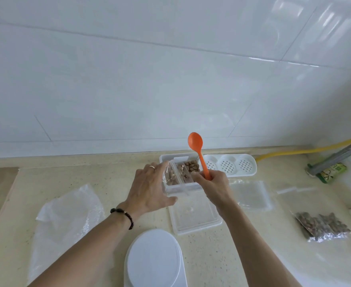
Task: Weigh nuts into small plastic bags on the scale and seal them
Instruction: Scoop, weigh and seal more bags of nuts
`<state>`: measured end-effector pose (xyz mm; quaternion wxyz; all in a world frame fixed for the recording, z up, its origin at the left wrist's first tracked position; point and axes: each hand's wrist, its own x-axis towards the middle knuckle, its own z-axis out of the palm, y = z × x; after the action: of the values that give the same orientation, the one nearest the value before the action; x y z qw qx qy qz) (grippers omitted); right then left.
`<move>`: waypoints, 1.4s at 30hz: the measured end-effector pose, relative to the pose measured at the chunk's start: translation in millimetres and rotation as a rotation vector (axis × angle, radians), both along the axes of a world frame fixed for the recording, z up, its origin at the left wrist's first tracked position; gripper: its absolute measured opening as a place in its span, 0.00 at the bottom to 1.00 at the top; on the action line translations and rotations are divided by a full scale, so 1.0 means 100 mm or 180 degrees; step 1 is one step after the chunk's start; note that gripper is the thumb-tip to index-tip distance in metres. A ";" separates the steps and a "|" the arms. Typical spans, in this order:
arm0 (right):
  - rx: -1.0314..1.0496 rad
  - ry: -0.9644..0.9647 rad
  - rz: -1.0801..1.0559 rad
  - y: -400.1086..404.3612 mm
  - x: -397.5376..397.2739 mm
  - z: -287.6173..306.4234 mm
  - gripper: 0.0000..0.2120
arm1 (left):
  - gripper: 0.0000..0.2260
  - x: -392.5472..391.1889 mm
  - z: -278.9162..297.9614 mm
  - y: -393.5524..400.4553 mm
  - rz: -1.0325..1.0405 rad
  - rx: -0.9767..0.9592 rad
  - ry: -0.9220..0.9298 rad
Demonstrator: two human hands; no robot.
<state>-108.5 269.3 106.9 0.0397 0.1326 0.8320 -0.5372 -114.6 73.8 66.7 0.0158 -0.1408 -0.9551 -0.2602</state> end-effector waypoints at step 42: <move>0.1325 0.0686 -0.0318 0.31 -0.50 -0.54 0.06 | 0.42 -0.25 -0.48 -0.18 0.0279 0.0623 -0.0452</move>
<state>-158.3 300.0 52.8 -0.1042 0.1209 0.9166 -0.3665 -139.4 55.5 18.9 -0.0269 -0.0779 -0.9291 -0.3606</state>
